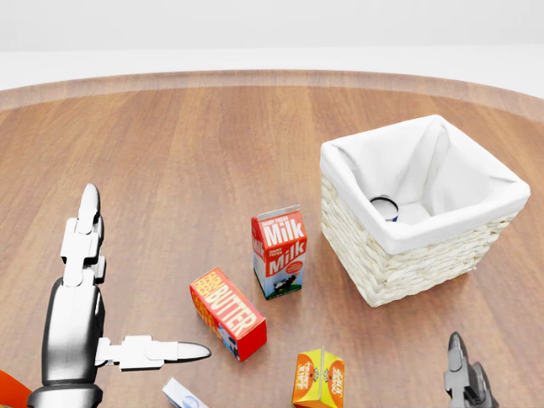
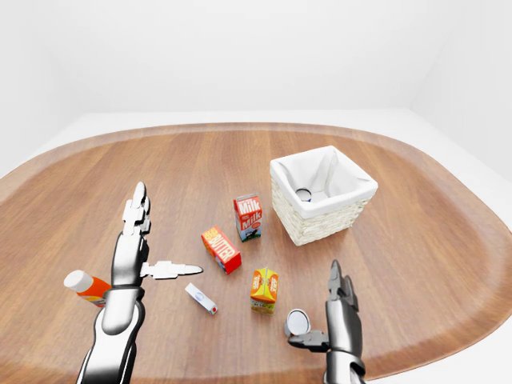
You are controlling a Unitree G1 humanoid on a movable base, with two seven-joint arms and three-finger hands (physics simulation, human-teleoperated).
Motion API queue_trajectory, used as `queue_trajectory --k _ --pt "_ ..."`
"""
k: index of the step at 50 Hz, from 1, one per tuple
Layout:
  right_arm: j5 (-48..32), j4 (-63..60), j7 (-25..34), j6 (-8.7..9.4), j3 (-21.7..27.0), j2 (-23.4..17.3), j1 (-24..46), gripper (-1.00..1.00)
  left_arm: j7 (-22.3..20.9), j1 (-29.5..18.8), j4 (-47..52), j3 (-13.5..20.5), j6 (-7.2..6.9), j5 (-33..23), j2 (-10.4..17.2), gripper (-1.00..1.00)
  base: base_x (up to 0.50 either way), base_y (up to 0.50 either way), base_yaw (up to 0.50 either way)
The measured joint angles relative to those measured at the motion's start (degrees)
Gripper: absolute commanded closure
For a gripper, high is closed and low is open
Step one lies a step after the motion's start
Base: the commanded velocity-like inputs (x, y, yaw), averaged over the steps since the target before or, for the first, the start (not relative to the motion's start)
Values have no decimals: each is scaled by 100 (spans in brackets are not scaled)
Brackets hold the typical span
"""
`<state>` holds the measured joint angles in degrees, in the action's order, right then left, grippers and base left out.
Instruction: Pick up the alphabet soup and the tomato sauce, and put them in the basket.
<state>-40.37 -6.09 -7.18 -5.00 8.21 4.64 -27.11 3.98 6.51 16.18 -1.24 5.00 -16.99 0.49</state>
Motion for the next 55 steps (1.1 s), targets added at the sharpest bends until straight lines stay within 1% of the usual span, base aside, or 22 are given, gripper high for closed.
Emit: queue_trajectory --k 32,55 --pt "-928 471 -1346 0 -588 -429 -69 -100 0 0 0 0 0 0 0 -100 0 0 0" --pt "-1292 677 -1948 0 -925 -646 -46 -100 -15 5 28 1 0 -7 3 -100 0 0 0"
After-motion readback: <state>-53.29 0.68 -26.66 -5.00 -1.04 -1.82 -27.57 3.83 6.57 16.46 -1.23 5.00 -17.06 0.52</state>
